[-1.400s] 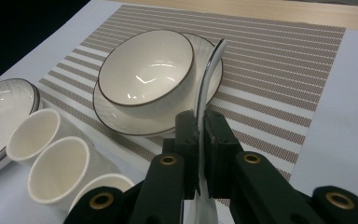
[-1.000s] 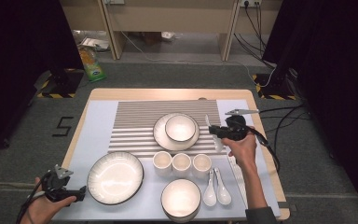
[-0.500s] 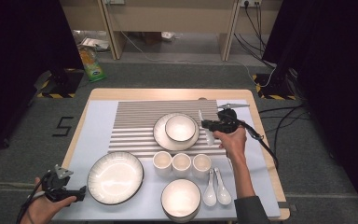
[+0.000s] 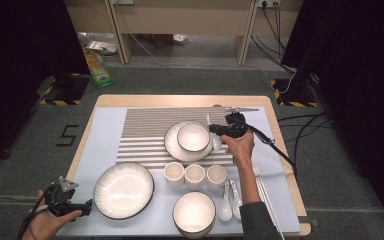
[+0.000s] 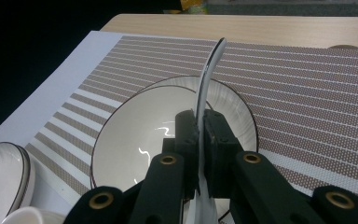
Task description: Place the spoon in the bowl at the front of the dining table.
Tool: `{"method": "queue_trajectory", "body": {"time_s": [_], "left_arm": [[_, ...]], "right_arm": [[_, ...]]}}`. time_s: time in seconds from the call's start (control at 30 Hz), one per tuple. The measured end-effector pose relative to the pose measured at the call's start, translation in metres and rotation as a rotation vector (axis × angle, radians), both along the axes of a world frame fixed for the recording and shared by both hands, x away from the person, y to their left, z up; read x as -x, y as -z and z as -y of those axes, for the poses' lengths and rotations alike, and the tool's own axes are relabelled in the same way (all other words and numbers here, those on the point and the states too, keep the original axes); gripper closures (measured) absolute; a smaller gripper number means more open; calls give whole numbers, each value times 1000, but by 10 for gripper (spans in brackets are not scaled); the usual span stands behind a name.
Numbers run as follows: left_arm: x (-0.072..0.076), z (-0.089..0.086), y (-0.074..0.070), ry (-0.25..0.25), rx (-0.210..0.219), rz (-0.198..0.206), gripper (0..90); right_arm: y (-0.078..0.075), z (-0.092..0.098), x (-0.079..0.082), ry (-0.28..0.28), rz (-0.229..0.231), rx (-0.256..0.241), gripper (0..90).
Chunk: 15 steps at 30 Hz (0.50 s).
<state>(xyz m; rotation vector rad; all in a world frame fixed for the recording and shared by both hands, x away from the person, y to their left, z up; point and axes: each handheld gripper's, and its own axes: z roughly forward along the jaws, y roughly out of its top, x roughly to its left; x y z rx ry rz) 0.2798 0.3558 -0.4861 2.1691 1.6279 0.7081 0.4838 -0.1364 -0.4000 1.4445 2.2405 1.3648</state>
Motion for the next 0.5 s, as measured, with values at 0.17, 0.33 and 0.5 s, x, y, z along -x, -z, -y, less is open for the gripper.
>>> {"method": "queue_trajectory", "body": {"time_s": [0.17, 0.33, 0.5], "left_arm": [[0, 1, 0, 0, -3, 1, 0], [0, 1, 0, 1, -7, -2, 0], [0, 1, 0, 1, -5, -2, 0]], "right_arm": [[2, -5, -5, 6, -6, -2, 853], [1, -9, -11, 15, -8, -10, 853], [3, -11, -15, 28, -15, -11, 852]]}}
